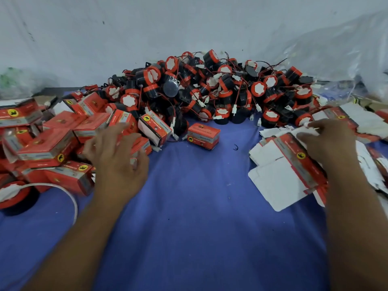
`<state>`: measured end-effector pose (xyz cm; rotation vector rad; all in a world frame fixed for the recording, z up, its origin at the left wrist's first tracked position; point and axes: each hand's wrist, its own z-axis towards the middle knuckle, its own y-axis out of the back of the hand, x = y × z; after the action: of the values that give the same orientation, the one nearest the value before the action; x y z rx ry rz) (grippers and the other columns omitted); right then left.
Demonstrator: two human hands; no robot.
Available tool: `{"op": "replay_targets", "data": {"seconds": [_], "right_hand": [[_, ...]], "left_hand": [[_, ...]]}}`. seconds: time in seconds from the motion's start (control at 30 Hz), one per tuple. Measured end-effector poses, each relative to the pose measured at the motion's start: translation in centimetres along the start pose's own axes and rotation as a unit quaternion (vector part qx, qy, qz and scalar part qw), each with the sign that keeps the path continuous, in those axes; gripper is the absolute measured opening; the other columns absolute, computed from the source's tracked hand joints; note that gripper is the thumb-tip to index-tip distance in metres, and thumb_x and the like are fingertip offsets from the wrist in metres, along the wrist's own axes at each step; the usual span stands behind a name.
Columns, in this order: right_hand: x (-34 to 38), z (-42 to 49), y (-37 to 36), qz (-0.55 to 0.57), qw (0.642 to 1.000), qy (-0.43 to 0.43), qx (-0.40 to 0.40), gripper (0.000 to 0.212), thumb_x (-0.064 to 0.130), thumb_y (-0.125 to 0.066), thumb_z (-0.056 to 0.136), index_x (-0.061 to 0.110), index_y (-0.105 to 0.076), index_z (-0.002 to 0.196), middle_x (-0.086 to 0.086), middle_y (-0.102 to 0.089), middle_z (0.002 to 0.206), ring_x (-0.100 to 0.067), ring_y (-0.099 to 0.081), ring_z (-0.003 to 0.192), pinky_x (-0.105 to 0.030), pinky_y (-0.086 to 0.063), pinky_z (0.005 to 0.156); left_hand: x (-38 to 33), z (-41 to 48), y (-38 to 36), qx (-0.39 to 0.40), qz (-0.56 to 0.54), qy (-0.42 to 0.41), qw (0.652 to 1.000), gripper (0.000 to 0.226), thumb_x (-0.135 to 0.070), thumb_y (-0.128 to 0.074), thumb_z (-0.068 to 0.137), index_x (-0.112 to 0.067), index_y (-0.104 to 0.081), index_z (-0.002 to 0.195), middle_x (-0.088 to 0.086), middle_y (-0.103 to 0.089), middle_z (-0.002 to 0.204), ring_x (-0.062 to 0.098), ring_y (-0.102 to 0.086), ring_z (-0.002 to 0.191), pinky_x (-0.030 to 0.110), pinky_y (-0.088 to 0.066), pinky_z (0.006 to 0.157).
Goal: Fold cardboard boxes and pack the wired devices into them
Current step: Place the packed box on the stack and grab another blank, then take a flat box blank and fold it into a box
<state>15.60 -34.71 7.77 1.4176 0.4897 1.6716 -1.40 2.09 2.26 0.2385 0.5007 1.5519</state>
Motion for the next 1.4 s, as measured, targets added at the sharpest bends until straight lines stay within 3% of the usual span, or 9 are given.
{"op": "replay_targets", "data": {"seconds": [0.17, 0.3, 0.4, 0.6, 0.8, 0.97, 1.13, 1.27, 1.4], "right_hand": [[2.2, -1.0, 1.2, 0.247, 0.966, 0.022, -0.076, 0.031, 0.037, -0.075, 0.087, 0.022, -0.07, 0.114, 0.019, -0.062, 0.079, 0.006, -0.059, 0.066, -0.019, -0.044, 0.061], [5.9, -4.0, -1.0, 0.444, 0.895, 0.025, 0.036, 0.007, 0.022, -0.073, 0.092, 0.023, -0.066, 0.09, 0.013, -0.065, 0.065, -0.002, -0.061, 0.058, -0.023, -0.052, 0.056], [8.2, -6.9, -3.7, 0.492, 0.852, -0.005, 0.18, 0.006, 0.015, -0.066, 0.096, 0.015, -0.062, 0.091, -0.002, -0.065, 0.079, -0.018, -0.066, 0.072, -0.04, -0.057, 0.07], [10.0, -10.8, -5.4, 0.557, 0.709, -0.002, 0.432, 0.035, 0.044, -0.052, 0.096, 0.018, -0.074, 0.102, -0.002, -0.075, 0.091, -0.019, -0.071, 0.083, -0.03, -0.058, 0.066], [9.7, -12.3, -6.1, 0.555, 0.606, 0.107, 0.56, 0.045, 0.043, -0.046, 0.097, 0.026, -0.056, 0.137, -0.003, -0.065, 0.133, -0.02, -0.062, 0.119, -0.034, -0.055, 0.094], [9.3, -12.2, -6.4, 0.465, 0.633, 0.214, 0.581, 0.091, 0.054, -0.065, 0.087, 0.012, -0.026, 0.158, -0.004, -0.035, 0.16, -0.018, -0.033, 0.148, -0.047, -0.028, 0.122], [9.1, -11.4, -6.0, 0.383, 0.705, 0.28, 0.527, 0.077, 0.034, -0.078, 0.085, 0.021, -0.041, 0.151, 0.003, -0.049, 0.149, -0.018, -0.052, 0.132, -0.04, -0.052, 0.098], [8.7, -11.3, -6.5, 0.365, 0.707, 0.282, 0.535, 0.076, 0.012, -0.077, 0.084, 0.017, -0.041, 0.151, -0.009, -0.058, 0.127, -0.023, -0.061, 0.105, -0.038, -0.055, 0.087], [8.6, -11.3, -6.8, 0.335, 0.734, 0.301, 0.509, 0.074, 0.021, -0.078, 0.084, 0.023, -0.044, 0.149, 0.003, -0.051, 0.137, -0.014, -0.055, 0.122, -0.038, -0.054, 0.094]], "left_hand": [[-1.1, -0.2, -0.3, 0.063, -0.104, -0.038, 0.992, 0.029, -0.017, -0.053, 0.091, 0.002, -0.067, 0.108, 0.02, -0.058, 0.123, 0.035, -0.054, 0.112, 0.04, -0.041, 0.1], [-3.8, -0.4, 0.3, 0.107, -0.189, 0.005, 0.976, 0.036, -0.022, -0.052, 0.094, 0.002, -0.061, 0.119, 0.014, -0.056, 0.125, 0.023, -0.055, 0.111, 0.017, -0.041, 0.098], [-6.7, -1.0, 0.4, 0.136, -0.224, 0.014, 0.965, 0.047, -0.029, -0.057, 0.092, -0.002, -0.054, 0.131, 0.01, -0.05, 0.137, 0.025, -0.051, 0.125, 0.033, -0.043, 0.106], [-9.3, -2.2, 0.4, 0.258, -0.24, 0.117, 0.929, 0.1, -0.067, -0.062, 0.077, -0.024, -0.016, 0.155, -0.006, -0.009, 0.163, 0.007, -0.006, 0.149, 0.035, -0.017, 0.12], [-9.2, -1.1, 0.8, 0.207, -0.444, 0.148, 0.859, 0.083, -0.04, -0.069, 0.089, -0.032, -0.018, 0.154, -0.028, -0.04, 0.147, -0.003, -0.038, 0.138, 0.014, -0.036, 0.107], [-9.4, -1.7, 0.6, 0.204, -0.529, 0.131, 0.813, 0.081, -0.033, -0.059, 0.095, -0.031, -0.004, 0.154, -0.032, -0.019, 0.157, 0.004, -0.021, 0.149, 0.024, -0.031, 0.115], [-8.3, -2.2, 0.4, 0.234, -0.512, 0.111, 0.819, 0.093, -0.024, -0.06, 0.091, -0.028, 0.008, 0.154, -0.018, -0.008, 0.164, 0.015, -0.02, 0.151, 0.041, -0.034, 0.117], [-8.0, -2.1, 0.3, 0.26, -0.476, 0.071, 0.837, 0.097, -0.022, -0.057, 0.087, -0.018, 0.013, 0.154, 0.004, -0.001, 0.167, 0.027, -0.014, 0.152, 0.052, -0.029, 0.118], [-7.7, -2.1, 0.0, 0.262, -0.522, 0.063, 0.809, 0.093, -0.012, -0.049, 0.084, -0.017, 0.007, 0.157, 0.01, -0.007, 0.166, 0.027, -0.021, 0.15, 0.042, -0.037, 0.114]]}}
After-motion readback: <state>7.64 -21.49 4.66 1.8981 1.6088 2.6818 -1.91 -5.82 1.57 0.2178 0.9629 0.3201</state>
